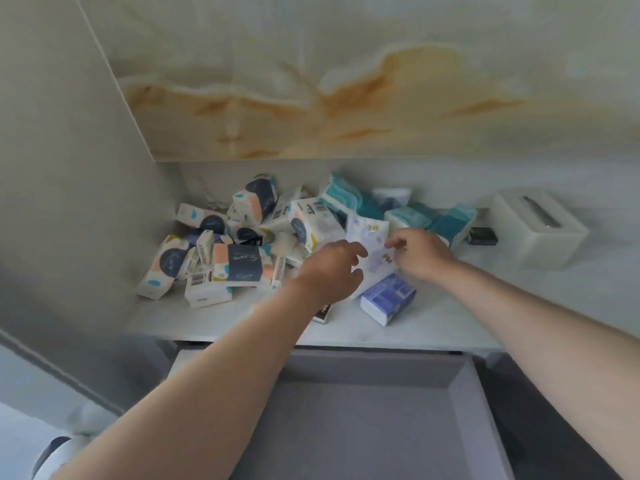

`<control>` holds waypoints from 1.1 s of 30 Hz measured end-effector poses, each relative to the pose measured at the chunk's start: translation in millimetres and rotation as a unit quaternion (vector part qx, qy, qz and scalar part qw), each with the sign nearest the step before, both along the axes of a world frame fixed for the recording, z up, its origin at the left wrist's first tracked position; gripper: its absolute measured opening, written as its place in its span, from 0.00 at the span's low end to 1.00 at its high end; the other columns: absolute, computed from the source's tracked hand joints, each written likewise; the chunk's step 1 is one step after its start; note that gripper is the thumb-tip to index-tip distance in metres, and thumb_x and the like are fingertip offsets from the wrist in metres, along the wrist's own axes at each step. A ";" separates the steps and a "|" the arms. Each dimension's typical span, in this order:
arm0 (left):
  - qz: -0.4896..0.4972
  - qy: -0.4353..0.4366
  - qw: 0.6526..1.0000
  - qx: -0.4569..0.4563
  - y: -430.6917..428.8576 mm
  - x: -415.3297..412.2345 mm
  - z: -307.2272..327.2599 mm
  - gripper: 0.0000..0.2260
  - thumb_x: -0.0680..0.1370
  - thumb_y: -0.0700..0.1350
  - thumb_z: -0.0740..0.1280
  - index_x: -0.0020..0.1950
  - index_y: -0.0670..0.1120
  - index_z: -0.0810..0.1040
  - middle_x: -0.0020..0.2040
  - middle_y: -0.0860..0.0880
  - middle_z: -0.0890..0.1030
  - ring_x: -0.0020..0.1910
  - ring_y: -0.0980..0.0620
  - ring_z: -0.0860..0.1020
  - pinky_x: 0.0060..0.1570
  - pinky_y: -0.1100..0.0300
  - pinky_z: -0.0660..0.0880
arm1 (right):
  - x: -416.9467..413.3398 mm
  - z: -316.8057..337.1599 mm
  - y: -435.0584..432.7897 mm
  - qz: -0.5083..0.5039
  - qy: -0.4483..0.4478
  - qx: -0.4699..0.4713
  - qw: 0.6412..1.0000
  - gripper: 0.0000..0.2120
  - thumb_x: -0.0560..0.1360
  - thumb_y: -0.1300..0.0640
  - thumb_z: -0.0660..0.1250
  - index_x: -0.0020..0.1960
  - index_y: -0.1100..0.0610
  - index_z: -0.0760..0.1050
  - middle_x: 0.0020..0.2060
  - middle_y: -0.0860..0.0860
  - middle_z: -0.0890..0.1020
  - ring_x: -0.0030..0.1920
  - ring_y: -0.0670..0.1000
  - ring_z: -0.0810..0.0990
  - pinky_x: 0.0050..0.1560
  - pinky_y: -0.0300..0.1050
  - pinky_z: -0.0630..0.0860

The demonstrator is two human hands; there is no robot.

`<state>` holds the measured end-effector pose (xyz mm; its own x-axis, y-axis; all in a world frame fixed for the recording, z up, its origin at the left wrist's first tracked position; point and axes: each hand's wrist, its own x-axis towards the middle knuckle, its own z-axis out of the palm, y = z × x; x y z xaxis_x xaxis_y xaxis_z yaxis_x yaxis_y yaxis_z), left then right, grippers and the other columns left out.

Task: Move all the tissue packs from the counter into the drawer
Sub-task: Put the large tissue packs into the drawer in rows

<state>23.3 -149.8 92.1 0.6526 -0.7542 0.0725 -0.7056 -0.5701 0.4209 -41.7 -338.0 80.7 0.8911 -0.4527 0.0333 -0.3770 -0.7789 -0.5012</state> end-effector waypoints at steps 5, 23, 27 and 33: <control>-0.044 -0.062 0.997 0.022 -95.0 22.1 -5.7 0.21 0.78 0.45 0.64 0.71 0.51 0.70 0.67 0.48 0.73 0.67 0.47 0.68 0.62 0.52 0.70 | -4.4 -7.6 -86.2 -0.053 0.015 -0.086 0.995 0.24 0.70 0.59 0.71 0.66 0.51 0.74 0.65 0.56 0.71 0.67 0.59 0.69 0.63 0.51 0.72; -0.040 -0.123 0.987 0.099 -190.4 46.3 -36.9 0.27 0.79 0.50 0.62 0.78 0.52 0.59 0.77 0.46 0.61 0.75 0.44 0.58 0.72 0.47 0.59 | -13.4 -39.4 -151.5 0.052 0.041 -0.232 0.970 0.24 0.67 0.50 0.73 0.61 0.47 0.69 0.59 0.46 0.74 0.62 0.50 0.72 0.64 0.53 0.63; -0.016 -0.107 0.979 0.172 -192.4 70.2 -35.1 0.26 0.79 0.55 0.61 0.76 0.55 0.62 0.77 0.44 0.61 0.74 0.41 0.59 0.71 0.47 0.59 | -24.4 -35.0 -153.4 0.032 0.003 -0.167 0.985 0.26 0.61 0.39 0.73 0.54 0.46 0.69 0.46 0.43 0.80 0.48 0.51 0.79 0.55 0.50 0.70; 0.025 -0.129 0.984 0.124 -209.0 65.6 -35.0 0.24 0.71 0.67 0.67 0.59 0.54 0.70 0.55 0.49 0.77 0.56 0.45 0.75 0.60 0.51 0.66 | -38.8 -27.1 -158.3 -0.072 0.008 0.151 0.986 0.21 0.70 0.37 0.70 0.57 0.45 0.72 0.46 0.44 0.82 0.44 0.47 0.83 0.45 0.48 0.80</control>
<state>88.9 -358.7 57.1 0.6739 -0.7365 0.0582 -0.7386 -0.6699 0.0758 -80.5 -496.3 53.5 0.8164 -0.5614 -0.1350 -0.4819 -0.5337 -0.6949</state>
